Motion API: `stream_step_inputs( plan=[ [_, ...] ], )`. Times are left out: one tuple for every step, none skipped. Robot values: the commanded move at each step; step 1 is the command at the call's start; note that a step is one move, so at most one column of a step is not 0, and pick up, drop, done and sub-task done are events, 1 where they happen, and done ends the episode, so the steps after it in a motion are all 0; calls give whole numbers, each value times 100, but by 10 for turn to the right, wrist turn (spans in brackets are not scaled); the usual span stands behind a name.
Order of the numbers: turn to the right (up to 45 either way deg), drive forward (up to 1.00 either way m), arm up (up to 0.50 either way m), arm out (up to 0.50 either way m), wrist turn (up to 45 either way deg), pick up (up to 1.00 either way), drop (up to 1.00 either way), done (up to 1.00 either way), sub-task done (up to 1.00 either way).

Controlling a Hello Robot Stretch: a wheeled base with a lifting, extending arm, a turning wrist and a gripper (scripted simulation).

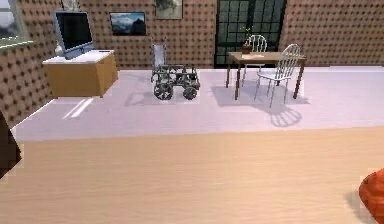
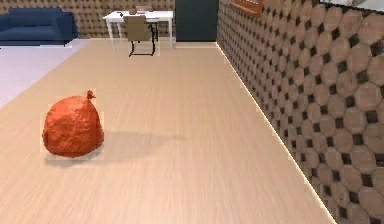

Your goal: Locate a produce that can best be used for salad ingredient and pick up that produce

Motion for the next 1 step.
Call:
stream_step_inputs(
  plan=[
    [0,5,0,0,0,0,0,0,0]
  ],
)
